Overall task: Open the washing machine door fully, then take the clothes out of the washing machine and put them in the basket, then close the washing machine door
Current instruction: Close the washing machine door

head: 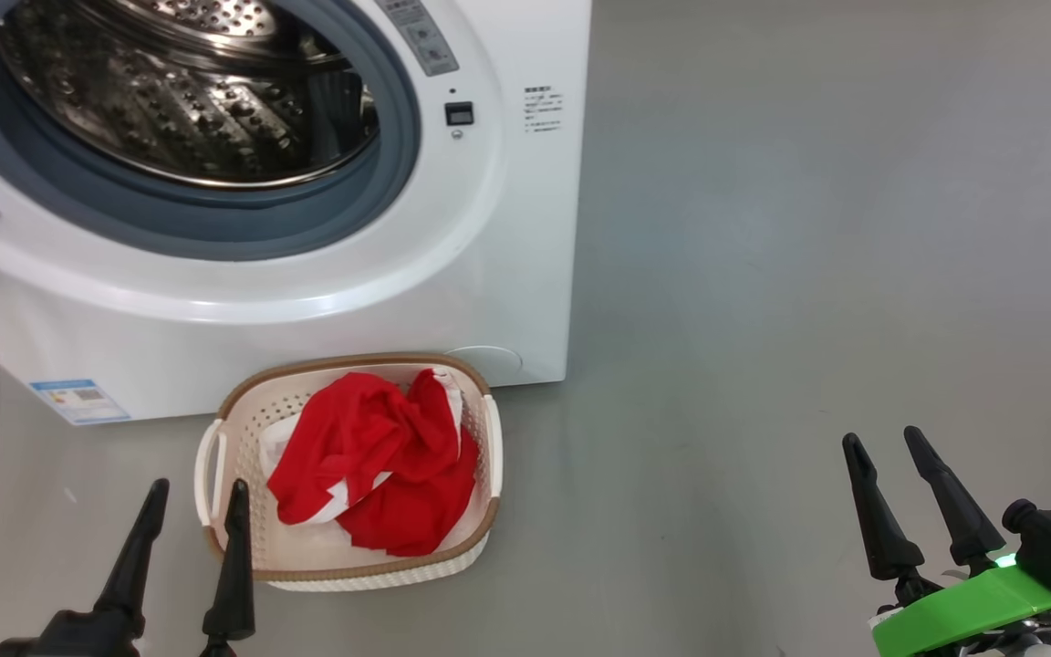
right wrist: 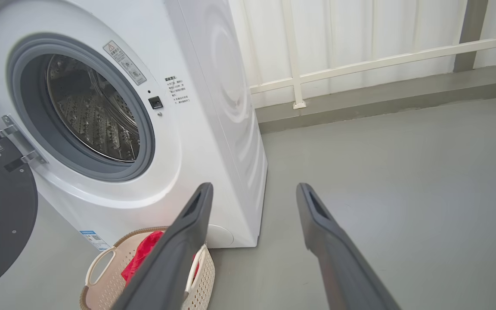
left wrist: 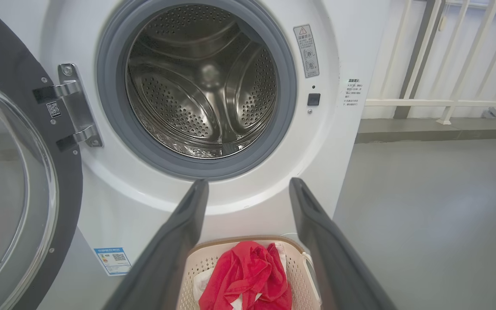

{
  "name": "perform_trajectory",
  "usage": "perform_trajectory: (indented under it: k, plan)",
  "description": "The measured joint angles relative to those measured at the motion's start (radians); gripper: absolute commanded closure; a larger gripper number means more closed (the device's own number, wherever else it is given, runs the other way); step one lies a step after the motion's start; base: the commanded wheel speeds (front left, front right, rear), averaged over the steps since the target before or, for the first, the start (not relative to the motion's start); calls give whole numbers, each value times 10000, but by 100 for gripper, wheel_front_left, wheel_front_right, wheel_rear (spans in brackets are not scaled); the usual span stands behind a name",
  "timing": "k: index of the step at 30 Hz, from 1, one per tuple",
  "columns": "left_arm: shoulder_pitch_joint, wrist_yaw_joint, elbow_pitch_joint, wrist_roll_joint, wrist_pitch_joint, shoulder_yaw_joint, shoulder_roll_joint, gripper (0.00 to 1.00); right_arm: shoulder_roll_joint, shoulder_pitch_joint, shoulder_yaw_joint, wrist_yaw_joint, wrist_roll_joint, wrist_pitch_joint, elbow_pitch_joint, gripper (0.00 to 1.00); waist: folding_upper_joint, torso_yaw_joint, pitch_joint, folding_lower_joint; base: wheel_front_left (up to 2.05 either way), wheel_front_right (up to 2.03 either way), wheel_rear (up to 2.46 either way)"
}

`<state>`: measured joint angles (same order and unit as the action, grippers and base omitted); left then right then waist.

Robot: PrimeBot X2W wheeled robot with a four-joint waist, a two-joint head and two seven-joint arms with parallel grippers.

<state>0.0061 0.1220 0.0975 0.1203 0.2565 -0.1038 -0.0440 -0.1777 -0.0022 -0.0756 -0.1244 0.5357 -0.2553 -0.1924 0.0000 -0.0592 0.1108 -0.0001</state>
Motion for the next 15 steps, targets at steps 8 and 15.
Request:
perform_trajectory:
  k: [8,15]
  plan:
    - [6,-270,42,240,0,36,4,0,-48,0,-127,0,0,0,-35,0,0,460,-82,0,0,0,0]
    - [278,-527,157,414,0,148,8,0,-209,-6,-571,0,0,0,-117,0,0,1167,-192,1,0,0,0]
